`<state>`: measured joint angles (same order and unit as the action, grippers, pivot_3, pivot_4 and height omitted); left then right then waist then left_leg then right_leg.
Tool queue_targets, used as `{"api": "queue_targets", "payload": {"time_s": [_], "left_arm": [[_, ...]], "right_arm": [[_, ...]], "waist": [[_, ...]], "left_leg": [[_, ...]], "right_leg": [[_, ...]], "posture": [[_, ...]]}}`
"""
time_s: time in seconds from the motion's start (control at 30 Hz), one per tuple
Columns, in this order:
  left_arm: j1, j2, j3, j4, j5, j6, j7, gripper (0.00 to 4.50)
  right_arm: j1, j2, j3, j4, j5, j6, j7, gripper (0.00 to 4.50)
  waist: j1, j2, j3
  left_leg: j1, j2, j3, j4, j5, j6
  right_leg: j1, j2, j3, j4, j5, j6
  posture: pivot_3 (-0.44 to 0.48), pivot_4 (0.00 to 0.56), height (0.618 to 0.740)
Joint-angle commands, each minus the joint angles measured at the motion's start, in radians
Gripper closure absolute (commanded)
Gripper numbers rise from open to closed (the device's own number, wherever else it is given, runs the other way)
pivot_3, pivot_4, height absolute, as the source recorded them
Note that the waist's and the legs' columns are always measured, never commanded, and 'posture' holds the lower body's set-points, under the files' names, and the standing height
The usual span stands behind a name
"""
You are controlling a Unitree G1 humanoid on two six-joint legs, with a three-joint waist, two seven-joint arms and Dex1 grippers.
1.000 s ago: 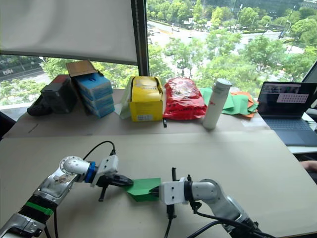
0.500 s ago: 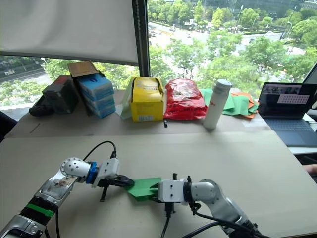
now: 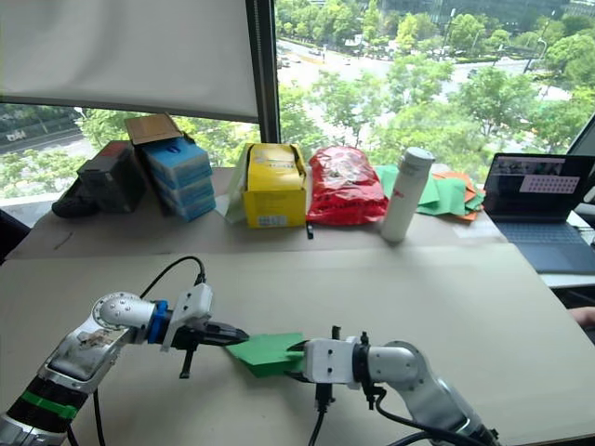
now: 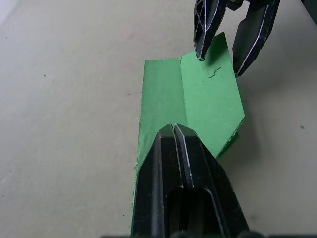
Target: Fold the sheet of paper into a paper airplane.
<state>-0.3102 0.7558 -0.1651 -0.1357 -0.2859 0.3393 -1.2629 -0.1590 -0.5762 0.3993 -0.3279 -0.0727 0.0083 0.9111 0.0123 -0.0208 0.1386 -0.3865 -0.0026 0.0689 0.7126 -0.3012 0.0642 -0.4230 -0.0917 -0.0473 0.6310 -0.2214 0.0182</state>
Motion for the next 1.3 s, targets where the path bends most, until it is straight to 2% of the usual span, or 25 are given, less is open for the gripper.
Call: {"api": "queue_targets", "payload": {"time_s": [0.03,0.47,0.73,0.93,1.17,1.3], "left_arm": [[0.002,-0.009,0.000,-0.046,-0.013,0.019,0.025,4.50],[0.036,-0.020,-0.122,0.099,0.176,-0.142,0.084,4.50],[0.034,-0.026,-0.118,0.120,0.188,-0.162,0.104,4.50],[0.031,-0.023,-0.117,0.142,0.197,-0.184,0.113,4.50],[0.029,-0.024,-0.121,0.165,0.205,-0.215,0.118,4.50],[0.031,-0.025,-0.118,0.170,0.206,-0.226,0.123,4.50]], "right_arm": [[0.004,-0.006,-0.020,-0.043,0.012,-0.005,-0.007,2.71],[-0.035,0.000,-0.005,0.000,-0.017,-0.019,-0.006,2.71],[-0.072,0.010,0.013,0.045,-0.022,-0.031,0.014,2.71],[-0.112,0.015,0.027,0.075,-0.014,-0.030,0.042,4.48],[-0.192,0.071,0.037,0.139,0.019,0.095,0.085,4.48],[-0.237,0.109,0.034,0.214,-0.011,0.165,0.057,4.48]], "waist": [[0.000,0.000,0.000],[-0.001,0.000,0.000],[-0.001,0.000,0.000],[-0.001,0.000,0.000],[-0.002,0.000,0.000],[-0.003,0.000,0.000]], "left_leg": [[0.000,0.000,0.000,0.000,0.000,0.000],[0.001,0.000,0.001,0.000,0.000,0.000],[0.002,0.000,0.001,0.000,-0.001,0.001],[0.002,0.000,0.001,0.000,-0.001,0.001],[0.003,0.000,0.001,0.000,-0.001,0.001],[0.003,0.000,0.001,0.000,-0.001,0.001]], "right_leg": [[0.000,0.000,0.000,0.000,0.000,0.000],[0.000,0.001,0.001,0.000,0.000,0.000],[0.001,0.000,0.001,0.000,0.000,0.000],[0.001,0.000,0.001,0.000,0.000,0.000],[0.002,0.000,0.001,0.001,0.000,0.000],[0.002,0.000,0.001,0.001,0.000,0.000]], "posture": [[0.000,0.150,0.740],[0.000,0.150,0.740],[0.000,0.150,0.740],[0.000,0.150,0.740],[0.000,0.150,0.740],[0.000,0.150,0.740]]}}
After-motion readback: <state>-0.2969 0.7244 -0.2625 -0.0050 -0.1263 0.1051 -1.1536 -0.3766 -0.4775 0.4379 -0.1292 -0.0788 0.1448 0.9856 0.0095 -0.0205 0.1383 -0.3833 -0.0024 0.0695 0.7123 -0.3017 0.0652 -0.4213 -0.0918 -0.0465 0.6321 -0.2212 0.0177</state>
